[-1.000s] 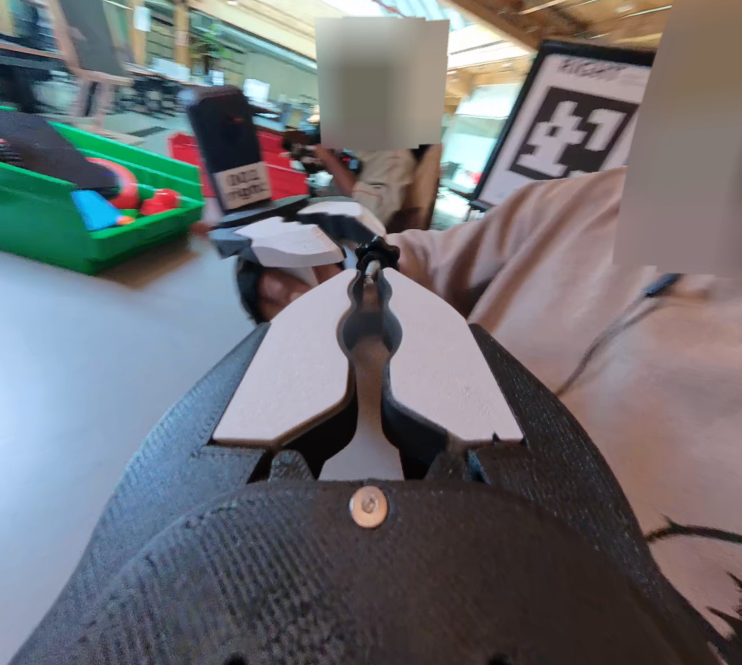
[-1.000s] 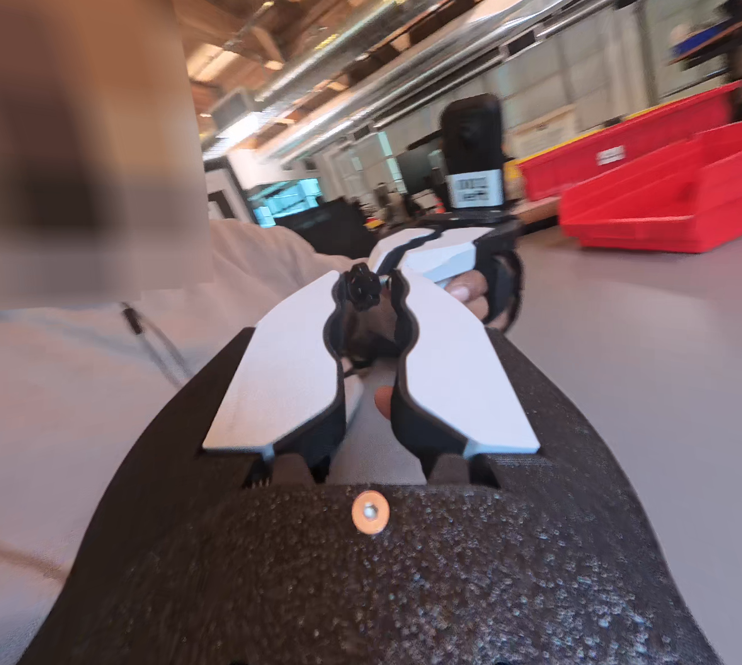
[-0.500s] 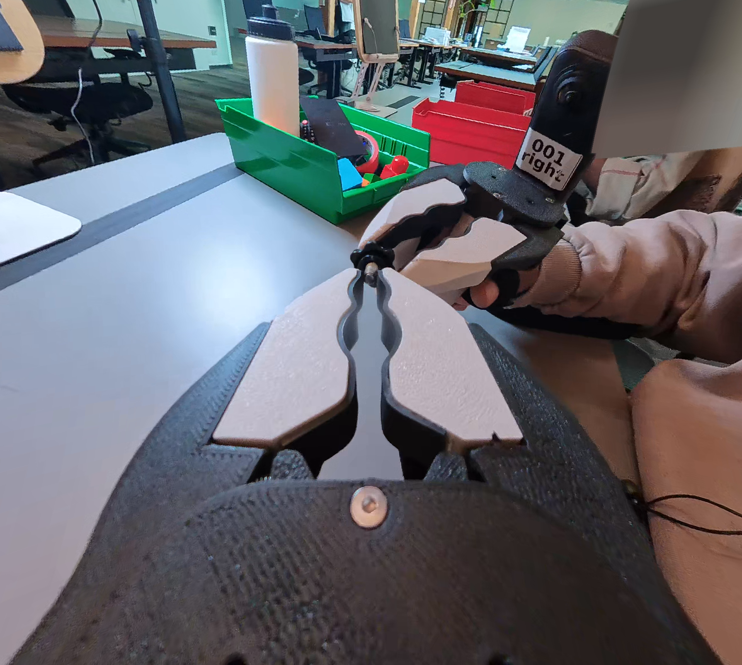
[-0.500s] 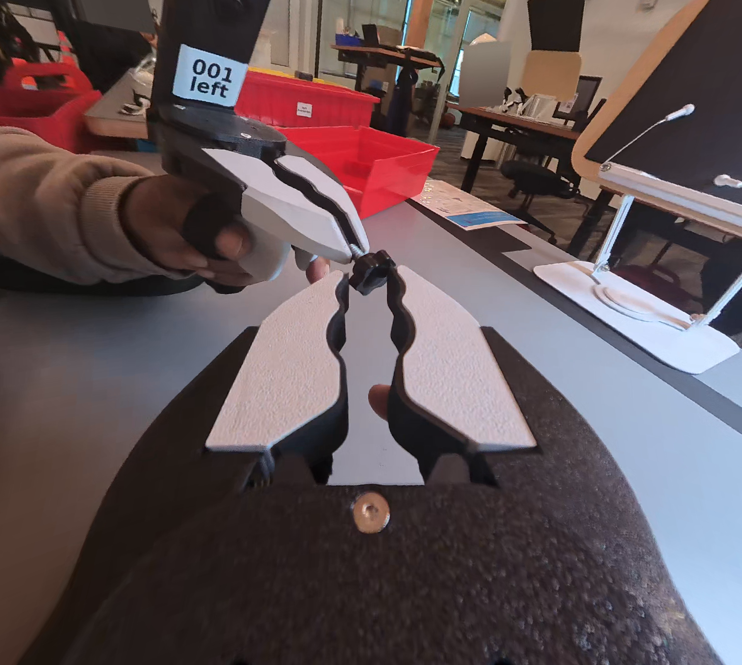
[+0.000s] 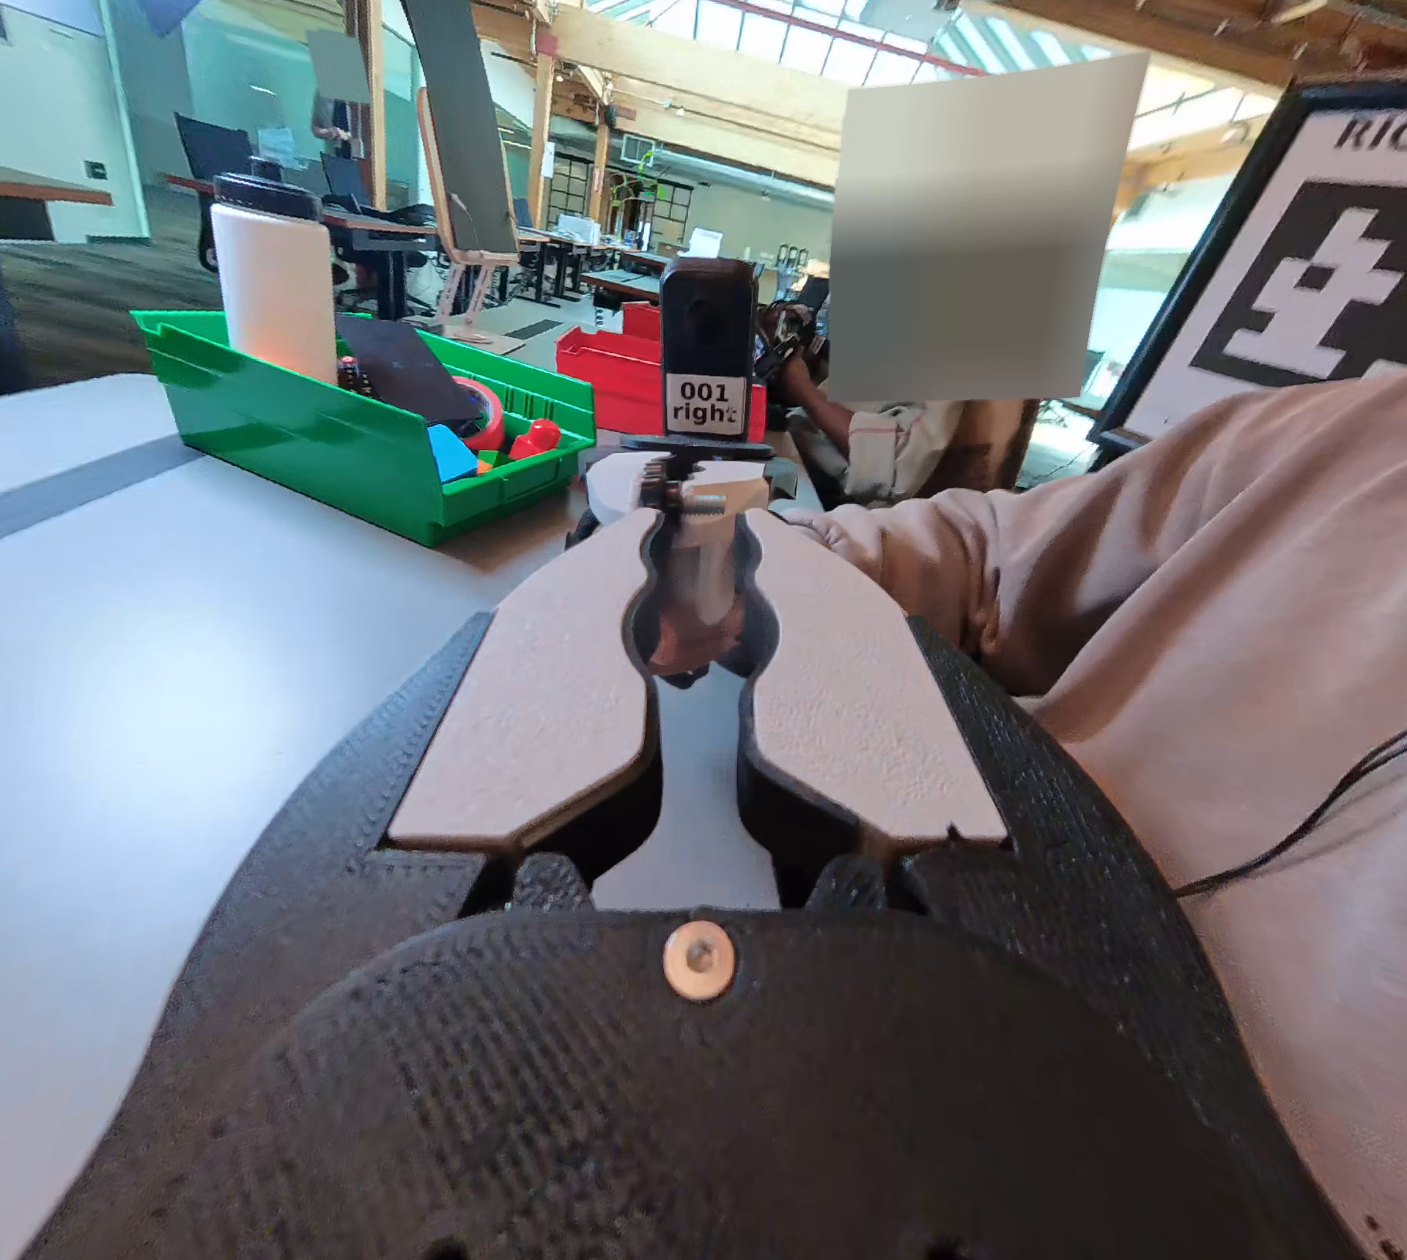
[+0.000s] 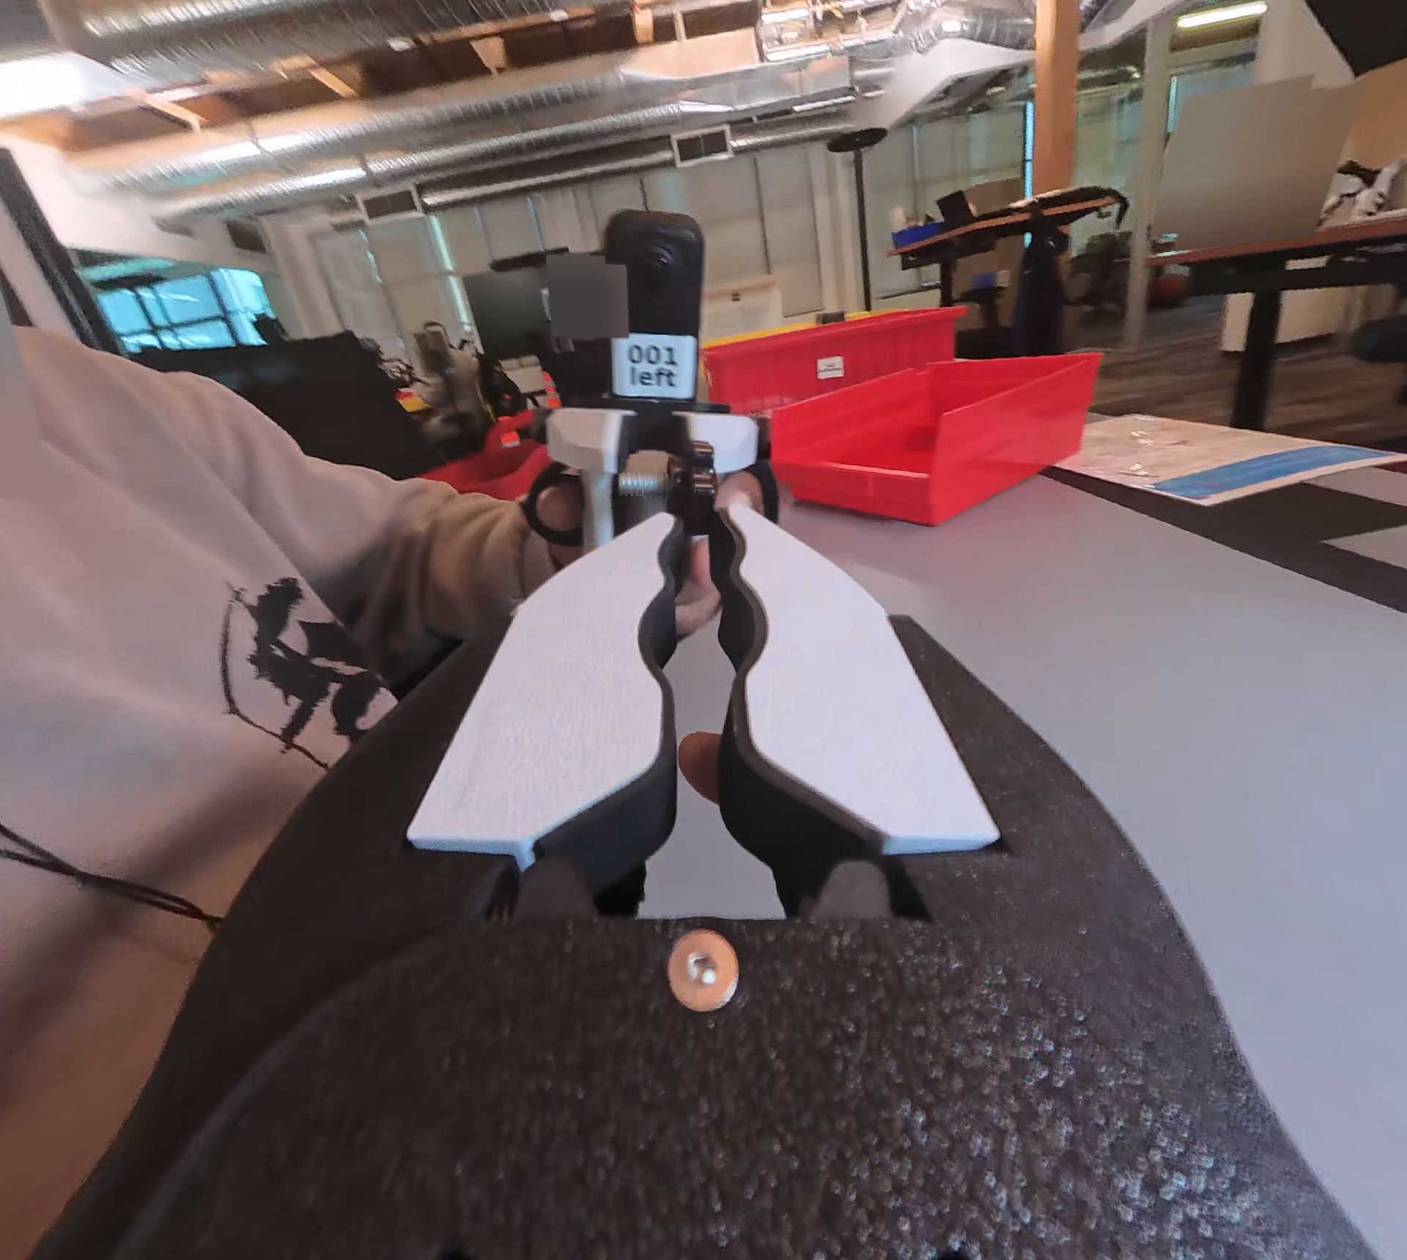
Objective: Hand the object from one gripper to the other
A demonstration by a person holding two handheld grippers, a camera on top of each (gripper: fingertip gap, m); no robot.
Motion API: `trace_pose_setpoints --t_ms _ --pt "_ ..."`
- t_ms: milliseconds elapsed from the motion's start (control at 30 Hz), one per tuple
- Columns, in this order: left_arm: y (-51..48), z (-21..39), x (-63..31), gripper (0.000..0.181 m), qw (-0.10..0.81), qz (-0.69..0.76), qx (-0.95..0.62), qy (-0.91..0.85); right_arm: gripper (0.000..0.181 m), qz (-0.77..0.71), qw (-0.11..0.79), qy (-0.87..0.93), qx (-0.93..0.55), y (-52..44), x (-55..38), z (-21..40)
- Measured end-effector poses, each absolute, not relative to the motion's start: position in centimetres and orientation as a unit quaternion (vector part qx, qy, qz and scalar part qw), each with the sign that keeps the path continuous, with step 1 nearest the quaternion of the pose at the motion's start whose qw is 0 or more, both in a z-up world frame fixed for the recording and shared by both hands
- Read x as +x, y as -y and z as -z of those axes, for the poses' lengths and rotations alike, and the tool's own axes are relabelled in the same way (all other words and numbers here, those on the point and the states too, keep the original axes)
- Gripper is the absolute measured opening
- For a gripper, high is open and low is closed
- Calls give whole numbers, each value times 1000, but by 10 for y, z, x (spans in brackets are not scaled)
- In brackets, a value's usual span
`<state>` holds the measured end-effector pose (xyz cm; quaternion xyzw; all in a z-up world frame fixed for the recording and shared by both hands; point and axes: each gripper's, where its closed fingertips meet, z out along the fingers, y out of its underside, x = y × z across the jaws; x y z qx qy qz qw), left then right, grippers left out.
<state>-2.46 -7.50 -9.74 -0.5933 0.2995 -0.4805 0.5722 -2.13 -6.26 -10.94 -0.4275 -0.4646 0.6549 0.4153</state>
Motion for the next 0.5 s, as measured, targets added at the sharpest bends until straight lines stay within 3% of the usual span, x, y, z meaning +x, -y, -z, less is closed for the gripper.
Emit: trace_pose_setpoints --t_ms 300,500 --pt "80 102 -20 19 520 545 -587 -296 6 -718 323 467 -403 82 -18 108" --pt "81 106 -18 10 520 522 -599 -313 6 -696 330 481 -420 81 -23 117"
